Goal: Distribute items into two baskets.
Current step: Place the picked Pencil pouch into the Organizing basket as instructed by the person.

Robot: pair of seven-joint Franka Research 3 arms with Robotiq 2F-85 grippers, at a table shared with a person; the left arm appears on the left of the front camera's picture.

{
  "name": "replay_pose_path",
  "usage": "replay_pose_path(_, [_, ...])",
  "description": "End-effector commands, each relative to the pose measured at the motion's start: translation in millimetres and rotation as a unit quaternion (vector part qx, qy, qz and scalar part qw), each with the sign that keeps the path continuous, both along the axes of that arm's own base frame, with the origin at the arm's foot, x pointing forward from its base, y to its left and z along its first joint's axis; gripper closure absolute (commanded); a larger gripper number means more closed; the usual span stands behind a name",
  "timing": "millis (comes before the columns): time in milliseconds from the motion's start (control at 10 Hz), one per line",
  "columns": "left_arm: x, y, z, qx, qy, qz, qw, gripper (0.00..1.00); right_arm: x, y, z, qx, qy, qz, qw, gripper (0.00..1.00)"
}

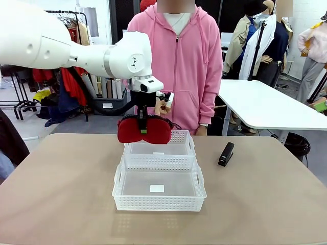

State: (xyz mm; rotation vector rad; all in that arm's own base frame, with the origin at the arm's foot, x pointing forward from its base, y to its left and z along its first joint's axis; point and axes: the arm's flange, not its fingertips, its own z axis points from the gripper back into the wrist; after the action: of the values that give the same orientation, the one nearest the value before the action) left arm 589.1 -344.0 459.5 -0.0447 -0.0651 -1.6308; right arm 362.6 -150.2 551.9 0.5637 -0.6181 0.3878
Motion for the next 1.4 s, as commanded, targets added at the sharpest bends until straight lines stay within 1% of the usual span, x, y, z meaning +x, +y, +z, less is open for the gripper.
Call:
replay_pose_path(0, [12.9, -13.0, -0.8, 0.007, -0.02, 0.013, 1.0, 1.0, 1.2, 1.1, 1.1, 0.002, -0.007, 0.001, 1.0, 0.0])
replay_pose_path(200, [19.4, -23.0, -12.9, 0.002, -0.034, 0.016, 0.999, 1.0, 1.2, 1.1, 1.1, 0.002, -0.007, 0.001, 1.0, 0.0])
replay_pose_path(500, [23.2, -39.9, -30.3, -0.009, -0.046, -0.006, 0.999, 1.0, 1.2, 1.1, 1.1, 0.002, -0.007, 0.001, 1.0, 0.0])
replay_pose_path(700, [25.5, -46.4, -43.7, -0.011, -0.041, -0.012, 0.999, 1.0, 1.2, 1.1, 1.1, 0.002, -0.007, 0.001, 1.0, 0.0])
replay_pose_path(1000, [27.6, -49.6, -61.9, -0.01, -0.046, -0.024, 0.999, 1.0, 1.2, 1.1, 1.1, 0.002, -0.007, 0.001, 1.0, 0.0])
replay_pose_path(1300, [30.0, -50.9, -78.3, -0.011, -0.037, -0.027, 0.999, 1.0, 1.2, 1.1, 1.1, 0.002, -0.007, 0.001, 1.0, 0.0])
